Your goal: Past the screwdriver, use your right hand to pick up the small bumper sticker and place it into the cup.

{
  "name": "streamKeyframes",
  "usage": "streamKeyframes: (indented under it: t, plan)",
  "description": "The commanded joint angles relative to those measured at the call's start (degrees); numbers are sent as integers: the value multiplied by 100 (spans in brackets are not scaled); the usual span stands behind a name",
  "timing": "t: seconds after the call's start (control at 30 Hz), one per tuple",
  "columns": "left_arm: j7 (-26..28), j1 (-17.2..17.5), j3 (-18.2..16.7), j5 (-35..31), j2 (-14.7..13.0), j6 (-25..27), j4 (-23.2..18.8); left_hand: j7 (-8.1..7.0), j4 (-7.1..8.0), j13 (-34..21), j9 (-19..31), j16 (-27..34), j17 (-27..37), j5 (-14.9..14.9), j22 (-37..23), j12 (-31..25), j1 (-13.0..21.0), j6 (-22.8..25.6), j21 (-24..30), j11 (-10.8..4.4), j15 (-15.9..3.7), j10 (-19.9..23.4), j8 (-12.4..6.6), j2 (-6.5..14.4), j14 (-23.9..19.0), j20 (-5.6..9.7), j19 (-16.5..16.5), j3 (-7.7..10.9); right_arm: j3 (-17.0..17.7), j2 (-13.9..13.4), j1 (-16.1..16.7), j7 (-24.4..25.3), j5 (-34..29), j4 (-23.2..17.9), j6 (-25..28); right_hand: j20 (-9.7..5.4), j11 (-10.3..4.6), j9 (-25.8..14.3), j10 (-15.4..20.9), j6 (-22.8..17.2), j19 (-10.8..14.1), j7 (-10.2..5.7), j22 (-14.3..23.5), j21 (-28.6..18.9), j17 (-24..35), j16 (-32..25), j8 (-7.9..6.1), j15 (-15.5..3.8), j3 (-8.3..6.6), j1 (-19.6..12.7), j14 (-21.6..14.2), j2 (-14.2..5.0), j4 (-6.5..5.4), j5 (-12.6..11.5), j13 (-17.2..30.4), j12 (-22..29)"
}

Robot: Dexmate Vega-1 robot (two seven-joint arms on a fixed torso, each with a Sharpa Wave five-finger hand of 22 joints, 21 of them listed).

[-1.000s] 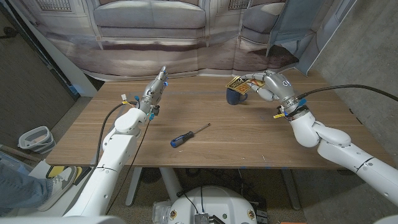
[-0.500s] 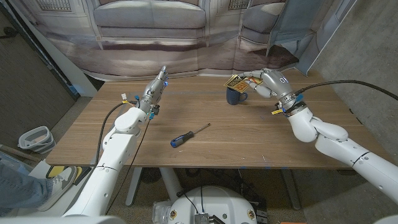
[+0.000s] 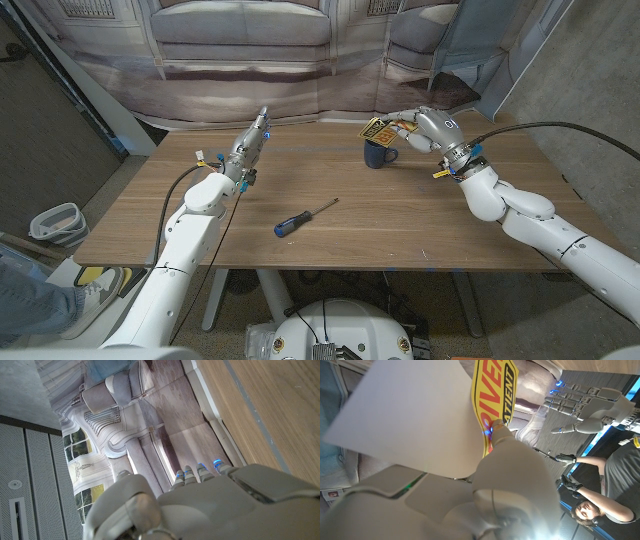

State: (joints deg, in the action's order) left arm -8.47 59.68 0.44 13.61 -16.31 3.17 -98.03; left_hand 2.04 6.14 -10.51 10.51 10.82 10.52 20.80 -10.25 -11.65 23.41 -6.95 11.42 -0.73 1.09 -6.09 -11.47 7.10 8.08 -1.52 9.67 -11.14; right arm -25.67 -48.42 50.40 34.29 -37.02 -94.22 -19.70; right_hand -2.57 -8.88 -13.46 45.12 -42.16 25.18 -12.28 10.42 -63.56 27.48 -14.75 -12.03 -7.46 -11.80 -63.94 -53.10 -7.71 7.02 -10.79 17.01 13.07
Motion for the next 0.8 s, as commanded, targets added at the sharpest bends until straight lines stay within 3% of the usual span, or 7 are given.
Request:
streamKeyframes:
  t: [0.03, 0.8]
  plan:
    - [-10, 8, 1, -4, 10, 21, -5, -7, -7, -33, 25, -3, 10, -17, -21, 4, 87, -15, 3, -4, -5, -44, 17, -11, 41, -23, 66, -55, -121, 52, -237, -265, -8, 47, 53, -851, 29, -16, -8, 25, -9, 5, -1, 17, 12, 4, 8, -598, -48, 46, 30, 18, 4, 0, 14, 1]
    - [68, 108, -7, -31, 49, 24, -98, 0, -4, -33, 25, -3, 10, -18, -22, 5, 100, -14, 4, -13, -13, -55, 17, -1, 50, -26, 73, -76, -414, 245, -719, -498, -4, 384, -75, -850, 51, -15, -82, 94, -67, 3, -8, 63, -13, 62, 29, -591, -53, 111, 139, 10, -22, 5, 13, -8]
